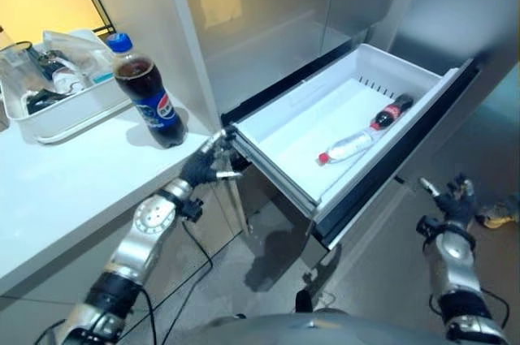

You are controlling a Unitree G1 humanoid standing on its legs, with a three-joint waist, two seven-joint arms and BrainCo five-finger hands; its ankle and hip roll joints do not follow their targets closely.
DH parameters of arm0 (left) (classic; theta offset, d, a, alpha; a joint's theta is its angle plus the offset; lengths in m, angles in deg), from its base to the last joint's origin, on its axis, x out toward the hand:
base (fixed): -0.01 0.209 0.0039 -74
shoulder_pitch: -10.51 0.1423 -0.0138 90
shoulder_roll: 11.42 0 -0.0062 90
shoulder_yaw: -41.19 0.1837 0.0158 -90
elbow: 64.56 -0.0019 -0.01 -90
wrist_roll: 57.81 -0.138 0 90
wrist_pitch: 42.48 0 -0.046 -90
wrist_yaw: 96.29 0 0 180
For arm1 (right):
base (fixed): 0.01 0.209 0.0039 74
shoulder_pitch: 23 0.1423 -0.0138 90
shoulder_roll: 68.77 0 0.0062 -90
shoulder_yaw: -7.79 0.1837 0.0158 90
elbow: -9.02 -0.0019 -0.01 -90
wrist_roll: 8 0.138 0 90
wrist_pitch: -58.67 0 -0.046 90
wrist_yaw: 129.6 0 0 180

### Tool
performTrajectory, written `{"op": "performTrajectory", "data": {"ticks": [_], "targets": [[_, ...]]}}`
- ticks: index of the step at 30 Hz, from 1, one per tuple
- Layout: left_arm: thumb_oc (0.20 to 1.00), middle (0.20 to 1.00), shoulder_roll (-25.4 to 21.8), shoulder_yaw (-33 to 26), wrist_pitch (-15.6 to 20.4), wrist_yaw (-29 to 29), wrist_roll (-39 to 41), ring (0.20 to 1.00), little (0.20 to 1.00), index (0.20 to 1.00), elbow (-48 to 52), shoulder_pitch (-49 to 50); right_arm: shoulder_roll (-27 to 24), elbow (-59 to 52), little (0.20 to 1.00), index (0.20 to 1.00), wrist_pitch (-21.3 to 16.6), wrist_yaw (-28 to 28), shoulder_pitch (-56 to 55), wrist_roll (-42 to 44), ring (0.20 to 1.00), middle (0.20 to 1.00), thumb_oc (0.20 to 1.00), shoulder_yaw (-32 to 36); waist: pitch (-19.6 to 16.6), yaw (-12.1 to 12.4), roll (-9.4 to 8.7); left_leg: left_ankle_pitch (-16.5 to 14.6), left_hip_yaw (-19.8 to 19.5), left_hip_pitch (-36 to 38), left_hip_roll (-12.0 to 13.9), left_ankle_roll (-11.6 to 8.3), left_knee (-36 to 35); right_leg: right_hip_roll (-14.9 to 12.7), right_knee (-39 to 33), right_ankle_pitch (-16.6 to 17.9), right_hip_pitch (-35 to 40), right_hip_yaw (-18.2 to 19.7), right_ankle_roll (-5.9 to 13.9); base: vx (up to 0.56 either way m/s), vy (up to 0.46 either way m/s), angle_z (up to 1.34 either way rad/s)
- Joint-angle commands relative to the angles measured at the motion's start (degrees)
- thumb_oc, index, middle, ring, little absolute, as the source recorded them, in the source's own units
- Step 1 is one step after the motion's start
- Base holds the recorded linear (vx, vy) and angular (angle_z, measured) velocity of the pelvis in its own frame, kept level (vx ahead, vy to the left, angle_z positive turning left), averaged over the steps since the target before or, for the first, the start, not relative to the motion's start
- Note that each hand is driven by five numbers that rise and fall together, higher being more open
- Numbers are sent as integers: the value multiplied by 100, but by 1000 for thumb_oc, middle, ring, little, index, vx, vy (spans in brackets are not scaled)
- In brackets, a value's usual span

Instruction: Take the drinks into the refrigerator

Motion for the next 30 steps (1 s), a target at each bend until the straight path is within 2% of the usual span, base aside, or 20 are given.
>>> {"op": "performTrajectory", "data": {"ticks": [1,6,8,9,18,24,30], "targets": [[1000,1000,-210,-349,400,191,640,1000,1000,1000,528,-306,-431,-843,1000,1000,-405,-41,389,-600,1000,1000,1000,339,-101,-26,-180,-490,-198,7,-269,242,189,-414,627,-361,61,-120,649,0,0,0],[1000,1000,-338,-717,450,318,1018,1000,1000,1000,1039,-190,-539,-1577,1000,1000,-419,-178,364,-911,1000,1000,1000,394,-98,-2,-202,-490,-186,15,-263,235,187,-404,615,-366,77,-124,638,0,0,0],[1000,1000,-372,-1140,482,436,1345,1000,1000,1000,1314,44,-623,-2270,1000,1000,-439,-400,268,-1110,1000,1000,1000,497,-106,32,-226,-480,-180,45,-258,225,152,-389,592,-364,97,-132,633,0,0,0],[1000,1000,-373,-1159,474,444,1354,1000,1000,1000,1331,66,-615,-2290,1000,1000,-427,-406,260,-1111,1000,1000,1000,494,-108,25,-226,-479,-179,50,-258,225,148,-388,591,-363,101,-132,633,0,0,0],[1000,1000,-472,-2116,566,593,1752,1000,1000,1000,1605,911,-677,-3875,1000,1000,-680,-1449,348,-312,1000,1000,1000,256,-87,192,-325,-444,-212,66,-238,216,103,-363,572,-335,108,-182,616,0,0,0],[1000,1000,-387,-2559,619,545,1735,1000,1000,1000,1510,1380,-747,-4286,1000,1000,-672,-1859,529,-8,1000,1000,1000,-88,-53,374,-415,-405,-284,21,-216,200,97,-360,590,-334,84,-274,602,0,0,0],[1000,1000,-284,-2668,647,450,1639,1000,1000,1000,1382,1549,-735,-4132,1000,1000,-599,-1970,606,247,1000,1000,1000,-329,-7,514,-516,-367,-422,-23,-196,189,76,-349,596,-342,90,-422,581,-7,-17,10]]}}
